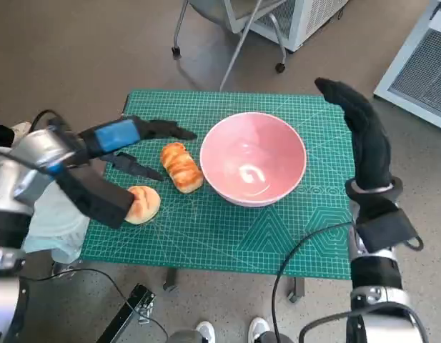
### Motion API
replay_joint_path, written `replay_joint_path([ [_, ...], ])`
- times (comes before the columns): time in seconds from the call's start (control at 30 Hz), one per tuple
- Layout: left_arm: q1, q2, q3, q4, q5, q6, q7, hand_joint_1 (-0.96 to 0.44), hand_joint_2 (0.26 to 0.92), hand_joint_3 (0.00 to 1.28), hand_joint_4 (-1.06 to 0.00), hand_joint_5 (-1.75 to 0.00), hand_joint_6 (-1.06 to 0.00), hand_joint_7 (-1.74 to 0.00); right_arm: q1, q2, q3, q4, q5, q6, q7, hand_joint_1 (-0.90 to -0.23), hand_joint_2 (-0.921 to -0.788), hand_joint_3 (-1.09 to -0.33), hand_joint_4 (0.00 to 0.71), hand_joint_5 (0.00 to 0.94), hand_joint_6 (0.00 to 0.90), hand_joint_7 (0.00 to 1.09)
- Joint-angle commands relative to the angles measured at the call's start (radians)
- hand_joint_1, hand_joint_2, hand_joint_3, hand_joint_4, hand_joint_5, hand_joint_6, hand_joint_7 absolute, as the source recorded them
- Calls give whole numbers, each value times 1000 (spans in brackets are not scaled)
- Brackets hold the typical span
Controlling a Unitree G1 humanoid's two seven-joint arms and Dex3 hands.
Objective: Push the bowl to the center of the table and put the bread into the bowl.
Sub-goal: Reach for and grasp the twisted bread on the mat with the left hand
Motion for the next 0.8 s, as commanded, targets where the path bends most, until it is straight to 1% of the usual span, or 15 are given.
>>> replay_joint_path([
  [0.03, -79, 3, -110, 22, 174, 37, 78, -182, 800, 1, -401, -1, -533, -145, 49, -17, 3, -25, -5, 22, -1, -566, -921, -838, 324, 72, 1, 915],
  [0.17, -121, -8, -177, 49, 264, 61, 109, -207, 803, 3, -383, 0, -527, -124, 62, -25, 0, -34, -6, 26, -5, -578, -921, -841, 322, 72, 0, 908],
  [0.3, -144, -18, -211, 86, 290, 65, 134, -186, 843, 19, -380, -1, -527, -110, 70, -29, -1, -33, -7, 19, -11, -591, -921, -842, 323, 73, 0, 907],
  [0.33, -150, -23, -220, 105, 292, 64, 146, -183, 847, 20, -379, -1, -527, -109, 72, -31, -2, -31, -4, 17, -10, -592, -921, -842, 323, 73, 0, 907],
  [0.4, -162, -35, -235, 146, 292, 58, 168, -146, 879, 31, -380, -1, -529, -104, 77, -33, -3, -30, 2, 13, -7, -591, -921, -842, 322, 71, 0, 900],
  [0.5, -179, -51, -256, 200, 290, 50, 198, -113, 906, 35, -384, -3, -533, -98, 84, -34, -4, -32, 8, 9, -6, -584, -921, -841, 321, 69, 2, 894],
  [0.67, -201, -72, -288, 272, 290, 46, 244, -85, 918, 39, -397, -9, -539, -93, 96, -35, -7, -41, 11, 5, -9, -575, -921, -842, 321, 67, 5, 882],
  [0.8, -217, -85, -314, 311, 295, 53, 261, -78, 920, 42, -411, -15, -548, -94, 103, -33, -9, -46, 14, 4, -10, -569, -921, -847, 319, 64, 8, 873],
])
